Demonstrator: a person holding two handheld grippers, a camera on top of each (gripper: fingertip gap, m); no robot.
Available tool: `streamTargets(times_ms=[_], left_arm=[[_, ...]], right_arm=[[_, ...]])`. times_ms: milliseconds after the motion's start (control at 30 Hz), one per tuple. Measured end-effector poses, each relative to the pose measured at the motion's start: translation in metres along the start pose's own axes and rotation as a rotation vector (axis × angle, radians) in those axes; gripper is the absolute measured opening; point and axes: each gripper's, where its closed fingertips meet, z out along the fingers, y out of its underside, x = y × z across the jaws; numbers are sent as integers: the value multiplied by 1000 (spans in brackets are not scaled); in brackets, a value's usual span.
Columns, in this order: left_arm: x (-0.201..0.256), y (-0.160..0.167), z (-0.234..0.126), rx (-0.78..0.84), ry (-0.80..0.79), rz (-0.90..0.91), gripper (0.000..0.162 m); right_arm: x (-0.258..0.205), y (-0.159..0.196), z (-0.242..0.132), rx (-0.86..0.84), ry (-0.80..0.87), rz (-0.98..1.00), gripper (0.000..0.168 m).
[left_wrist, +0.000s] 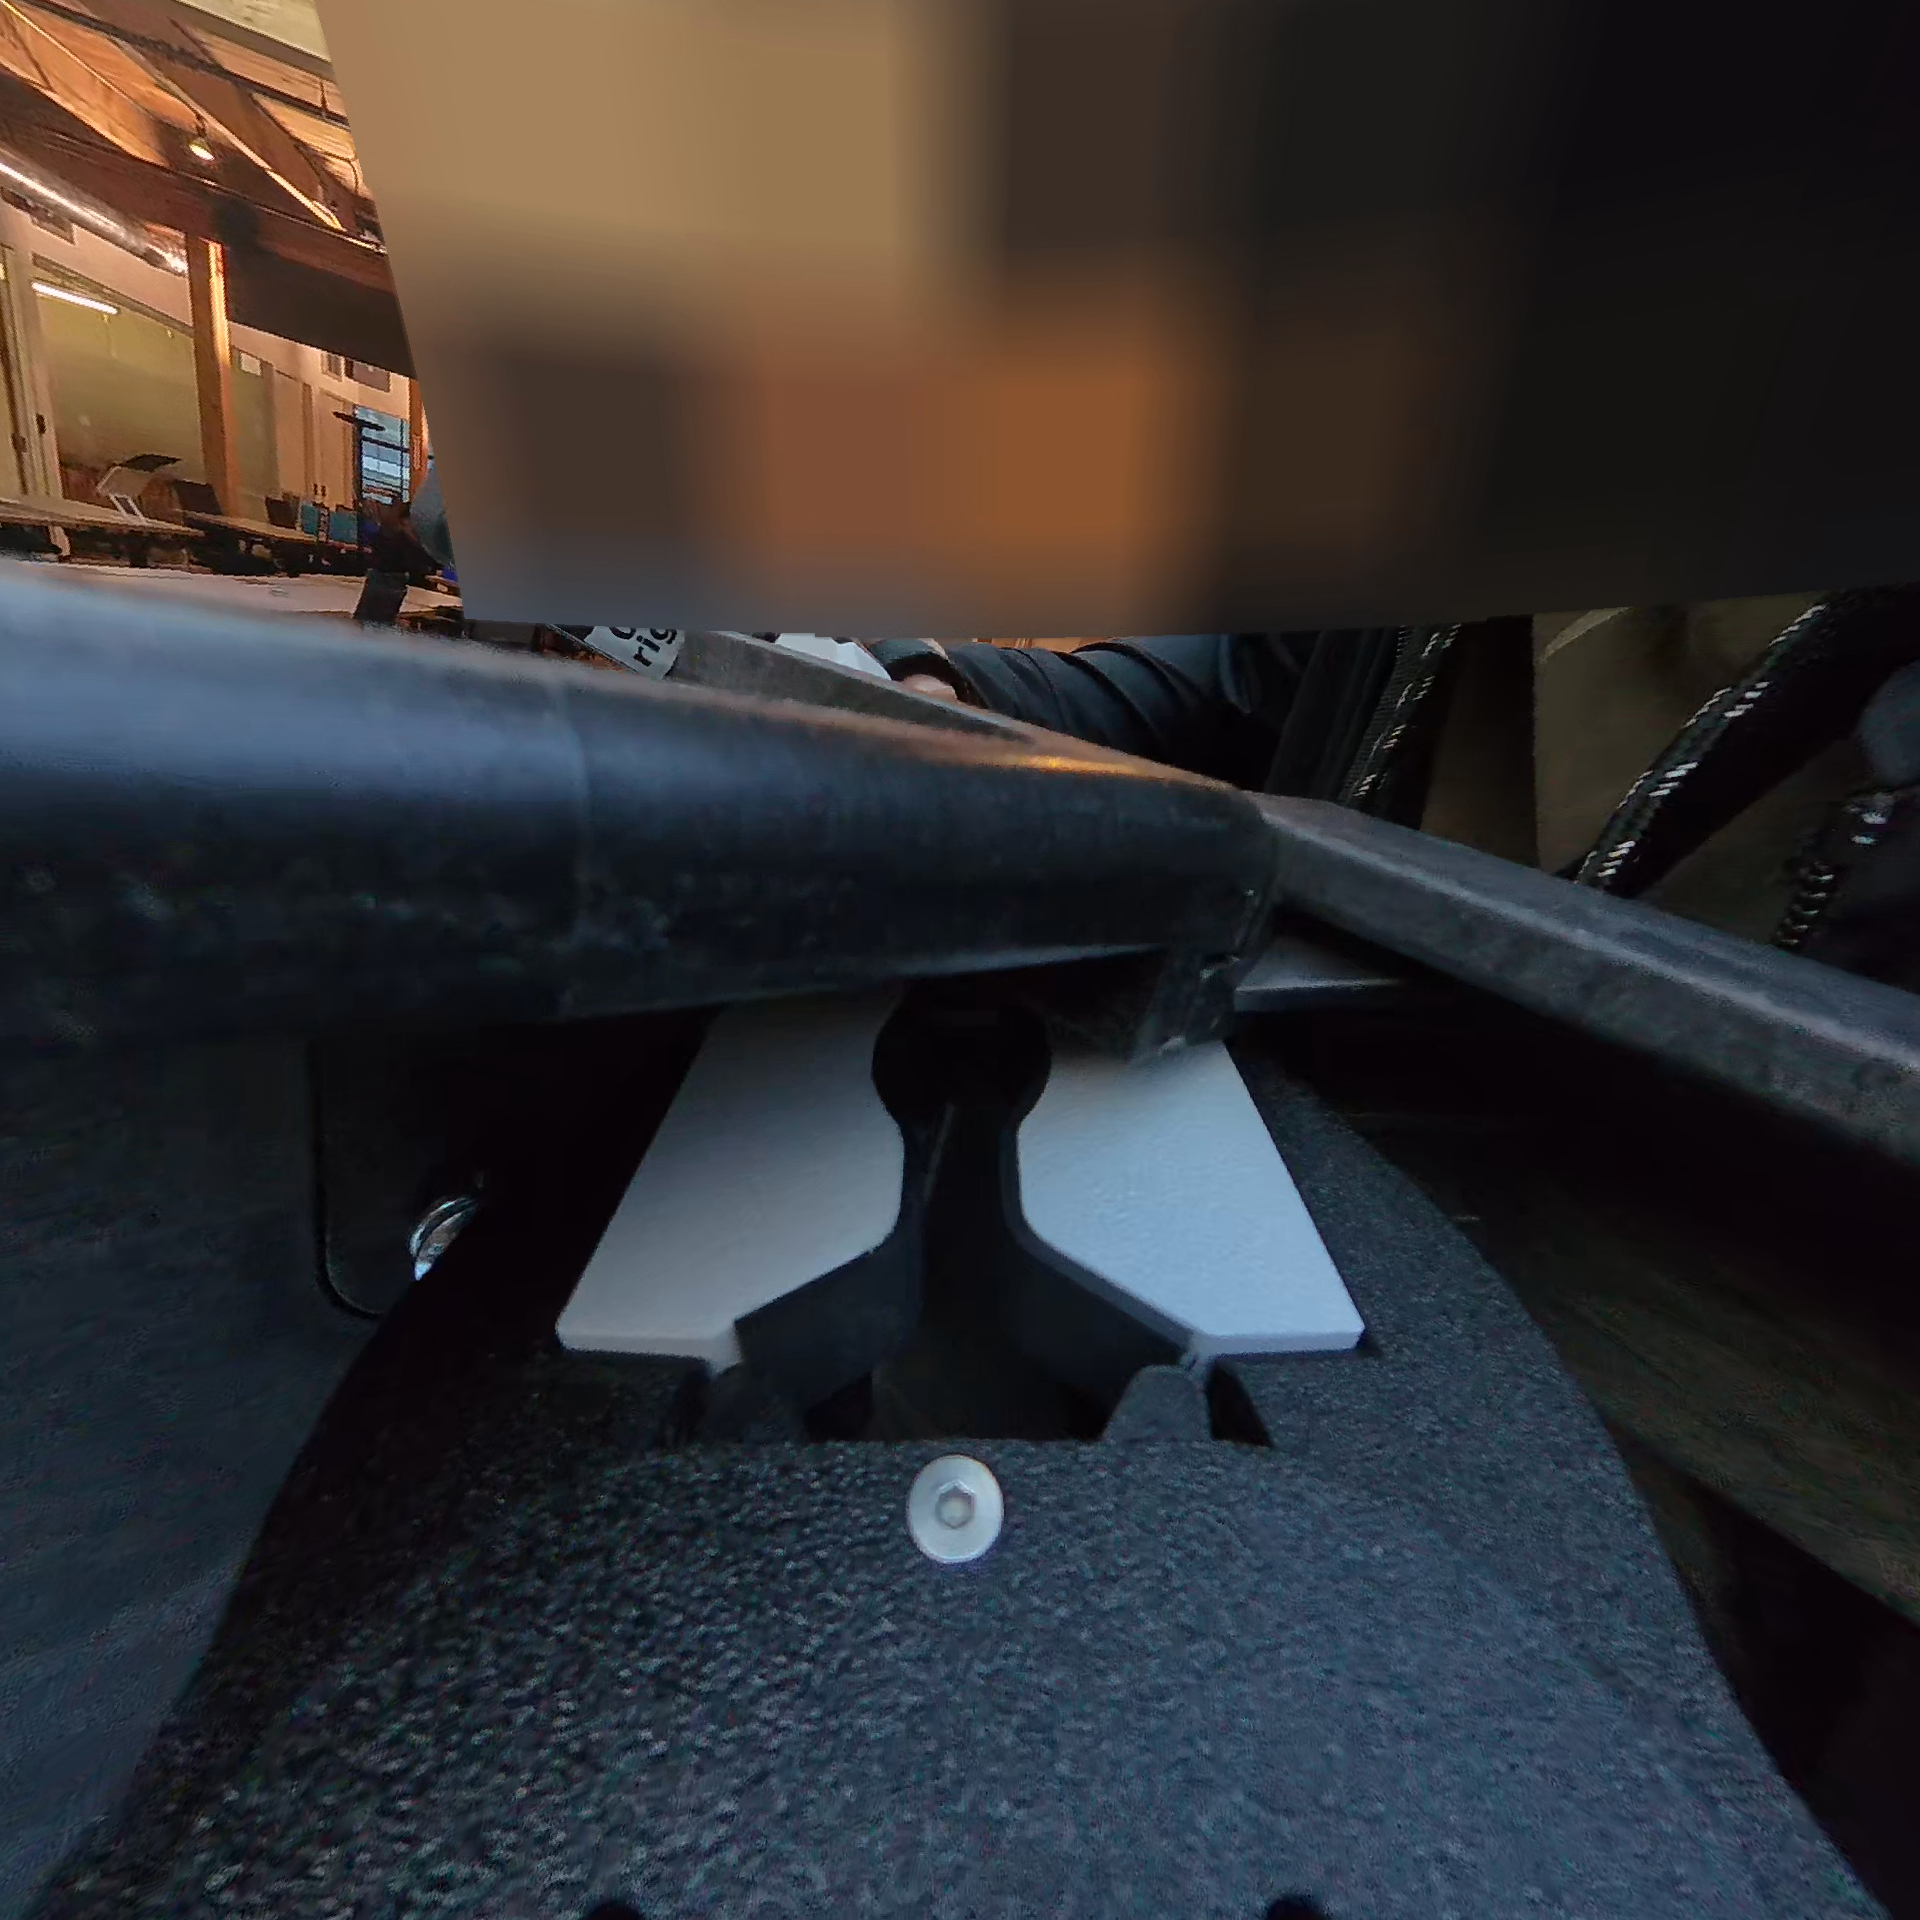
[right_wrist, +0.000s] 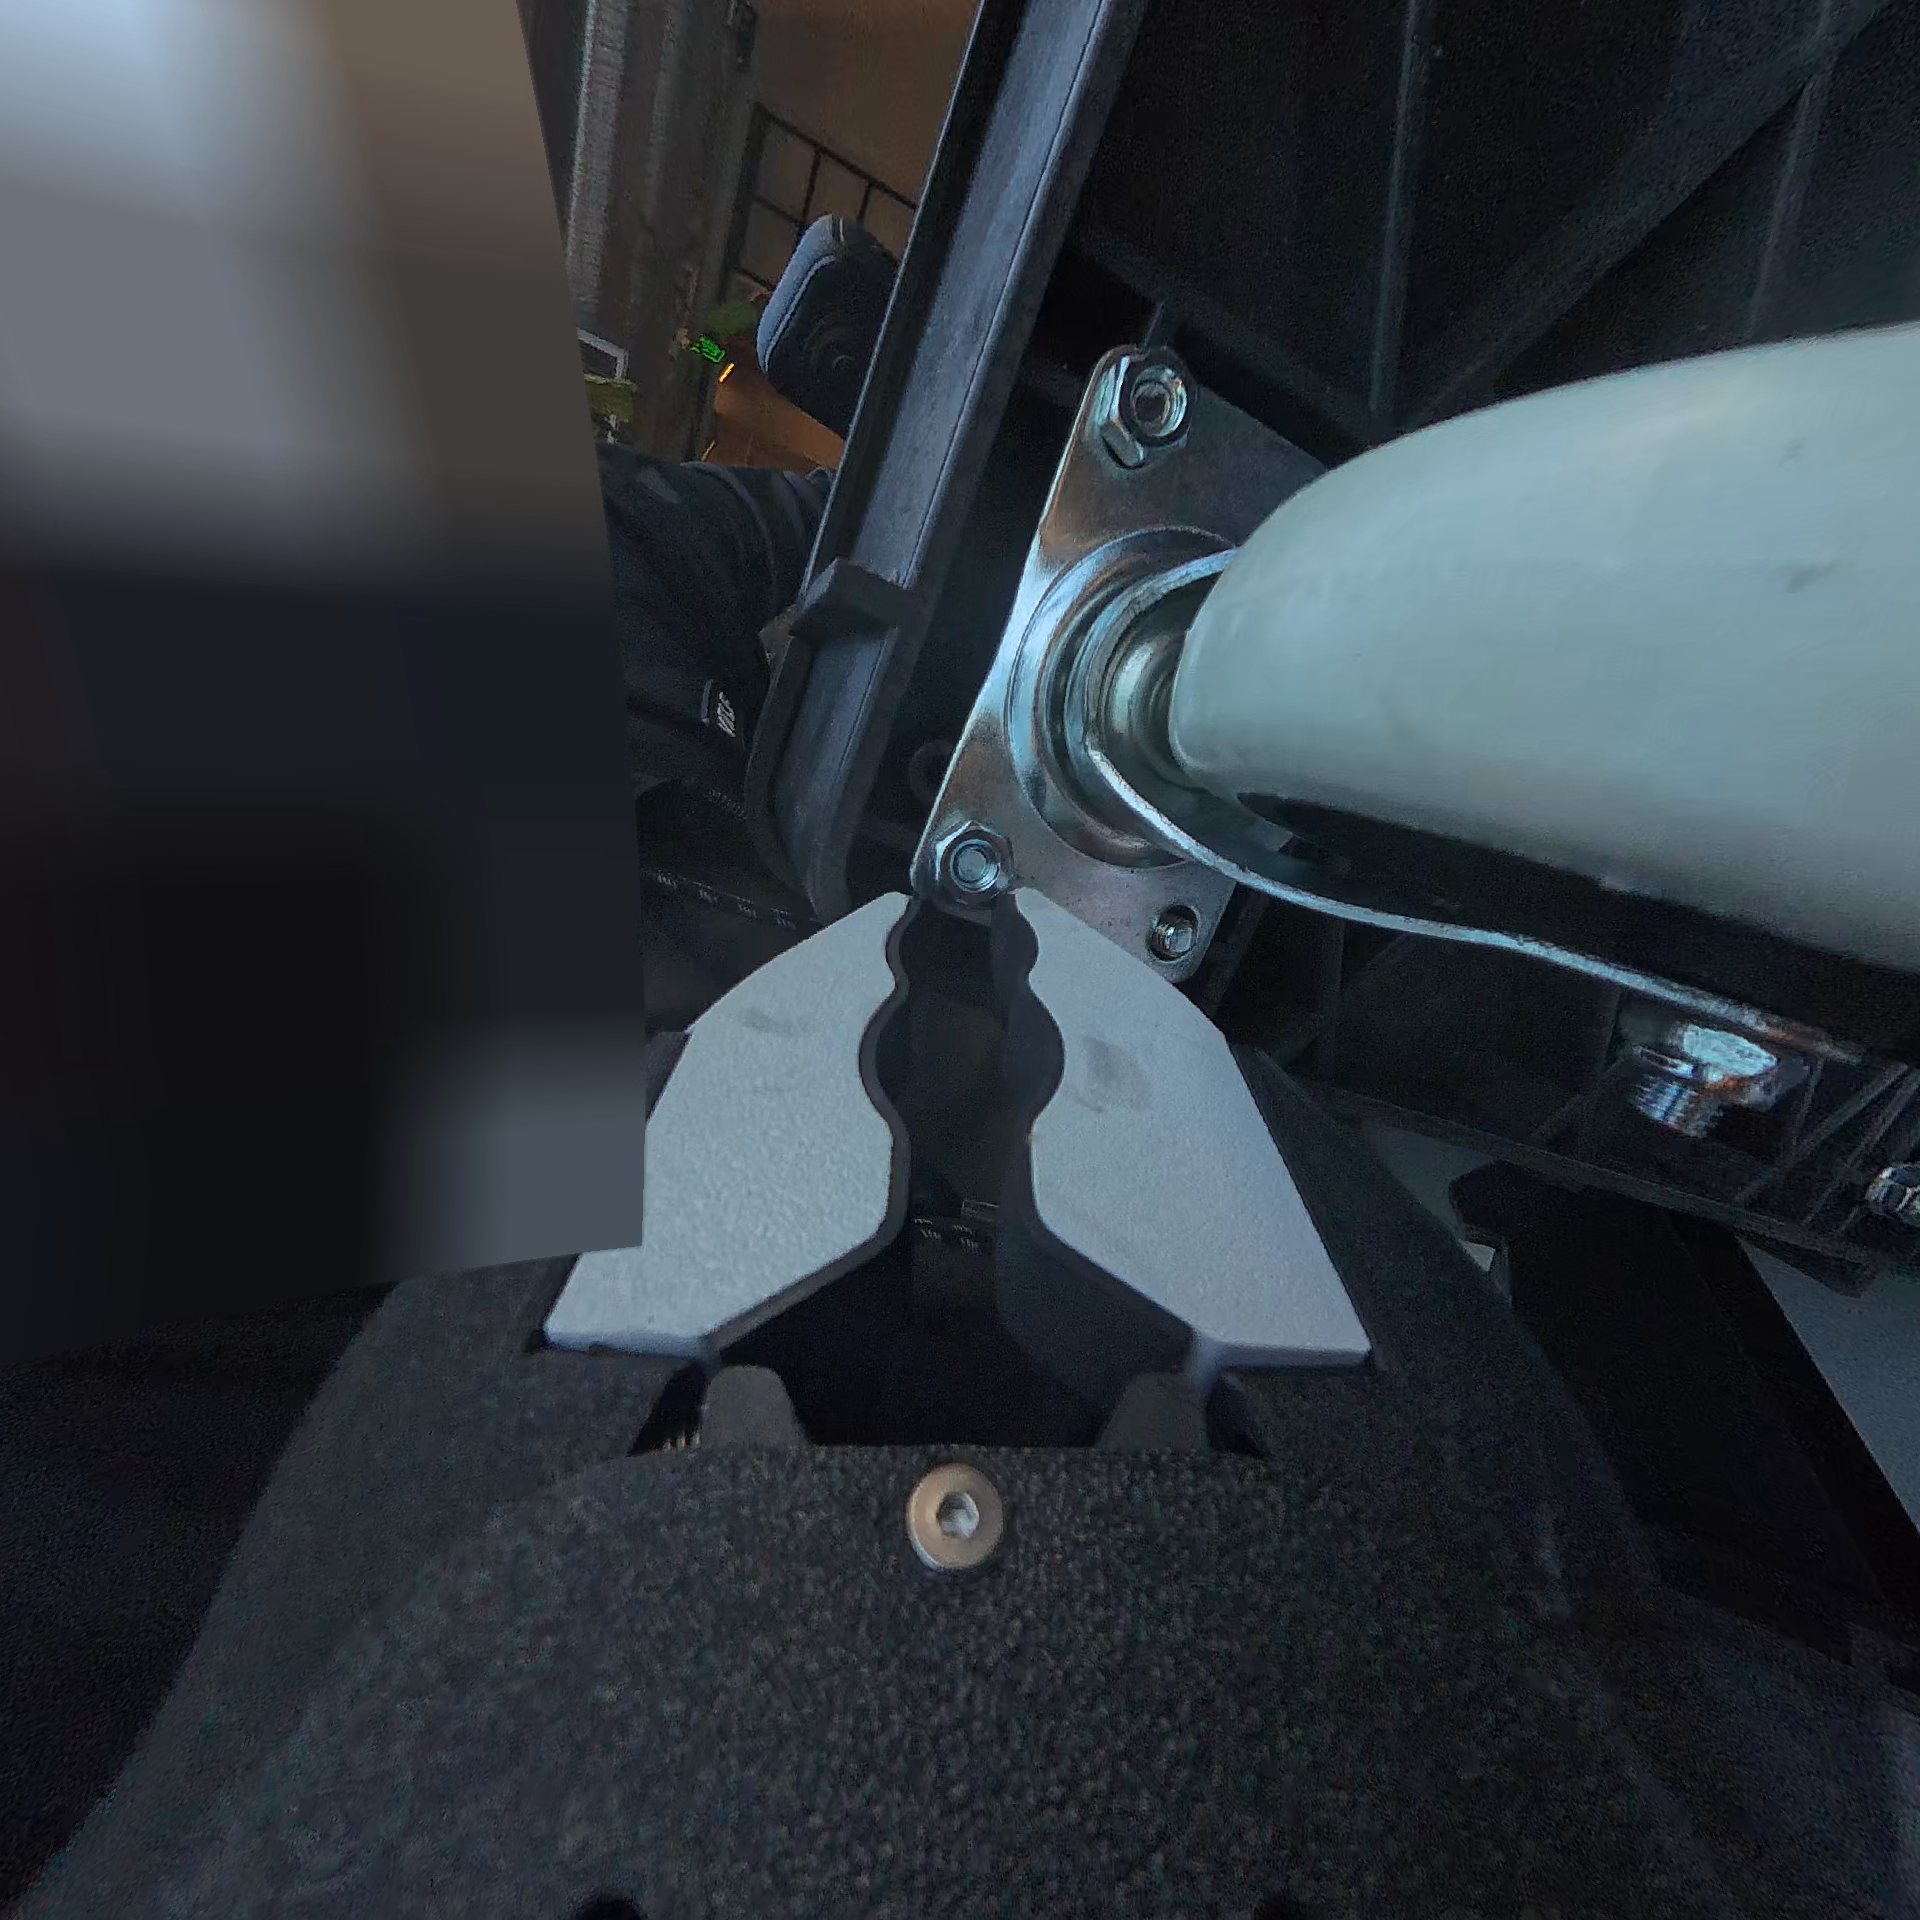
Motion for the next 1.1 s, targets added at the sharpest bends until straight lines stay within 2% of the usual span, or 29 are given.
streamTargets(times_ms=[1100], left_arm=[[0,0,0,2,2,-1,8]], right_arm=[[1,2,0,-96,14,-132,12]])
